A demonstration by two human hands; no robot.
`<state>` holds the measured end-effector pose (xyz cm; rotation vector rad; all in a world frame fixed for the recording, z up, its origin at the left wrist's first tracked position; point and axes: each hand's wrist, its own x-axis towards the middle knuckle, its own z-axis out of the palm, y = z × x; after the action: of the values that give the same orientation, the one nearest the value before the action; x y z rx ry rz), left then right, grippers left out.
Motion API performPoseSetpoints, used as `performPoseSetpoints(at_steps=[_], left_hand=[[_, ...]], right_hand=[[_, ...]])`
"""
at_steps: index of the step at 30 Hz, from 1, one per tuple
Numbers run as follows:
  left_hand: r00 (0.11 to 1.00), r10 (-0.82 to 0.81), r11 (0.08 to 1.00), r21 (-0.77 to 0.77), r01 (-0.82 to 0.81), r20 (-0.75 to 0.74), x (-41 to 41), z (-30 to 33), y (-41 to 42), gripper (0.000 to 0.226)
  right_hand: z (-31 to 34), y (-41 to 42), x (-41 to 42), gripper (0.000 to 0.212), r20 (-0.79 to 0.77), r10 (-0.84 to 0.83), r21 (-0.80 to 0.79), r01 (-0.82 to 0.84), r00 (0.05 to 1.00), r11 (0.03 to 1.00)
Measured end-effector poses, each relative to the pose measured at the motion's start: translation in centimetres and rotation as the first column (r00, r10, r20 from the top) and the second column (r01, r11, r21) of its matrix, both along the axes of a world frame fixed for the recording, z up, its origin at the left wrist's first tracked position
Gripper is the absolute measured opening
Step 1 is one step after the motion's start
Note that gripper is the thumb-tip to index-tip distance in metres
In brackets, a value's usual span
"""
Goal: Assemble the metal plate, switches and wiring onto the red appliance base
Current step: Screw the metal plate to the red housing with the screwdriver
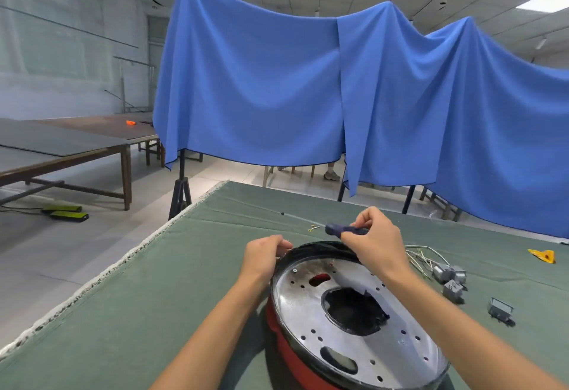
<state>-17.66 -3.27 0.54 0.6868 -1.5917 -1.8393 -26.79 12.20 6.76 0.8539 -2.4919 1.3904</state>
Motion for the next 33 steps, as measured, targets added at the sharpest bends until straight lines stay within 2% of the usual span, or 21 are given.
performPoseSetpoints(at_steps=[2,5,7,10,12,16,21,23,27,31,33], left_hand=[[0.998,0.034,0.995,-0.100,-0.028,0.055,-0.8,-0.7,-1.2,0.026],[0.958,0.164,0.900,-0.434,-0.047,0.236,-2.6,-1.6,-3.5,0.020],[0.915,0.208,0.832,-0.554,0.020,0.346,-3.9,-2.1,-4.4,0.012],[0.818,0.281,0.715,-0.678,0.171,0.502,-6.1,-3.4,-5.6,0.032],[0.790,0.317,0.634,-0.736,0.235,0.525,-7.6,-4.0,-6.0,0.034],[0.781,0.403,0.479,-0.838,0.263,0.476,-9.6,-4.1,-6.5,0.025],[0.736,0.491,0.371,-0.876,0.308,0.466,-10.8,-4.0,-6.1,0.014],[0.745,0.481,0.409,-0.870,0.276,0.462,-10.8,-4.2,-5.9,0.011],[0.857,0.354,0.730,-0.683,-0.003,0.375,-8.9,-4.6,-6.8,0.013],[0.930,0.287,0.840,-0.527,-0.128,0.230,-6.4,-4.3,-5.9,0.014],[0.962,0.238,0.912,-0.372,-0.174,0.132,-5.3,-4.3,-5.2,0.014]], right_hand=[[-1.7,0.4,-0.6,0.025,-0.011,-0.019,0.024,0.019,1.000,1.000],[-2.5,0.5,-1.3,0.027,-0.015,-0.012,0.065,0.013,1.000,0.998],[-2.6,0.5,-1.7,0.027,-0.038,-0.009,0.167,0.015,0.999,0.986],[-3.2,0.3,-1.8,0.025,-0.054,-0.035,0.374,0.053,0.998,0.926],[-3.8,0.1,-1.9,0.025,-0.045,-0.043,0.450,0.059,0.998,0.891],[-4.1,-0.2,-2.5,0.021,-0.006,-0.045,0.461,0.043,0.999,0.886],[-4.8,-0.1,-2.8,0.016,0.020,-0.054,0.474,0.038,0.998,0.880],[-4.9,-0.1,-3.0,0.015,0.017,-0.055,0.476,0.040,0.998,0.878],[-5.0,-0.2,-3.1,0.016,0.021,-0.050,0.477,0.034,0.999,0.878],[-4.6,0.0,-3.1,0.014,0.052,-0.057,0.459,0.027,0.997,0.888],[-4.4,0.1,-2.8,0.013,0.053,-0.043,0.463,0.014,0.998,0.886]])
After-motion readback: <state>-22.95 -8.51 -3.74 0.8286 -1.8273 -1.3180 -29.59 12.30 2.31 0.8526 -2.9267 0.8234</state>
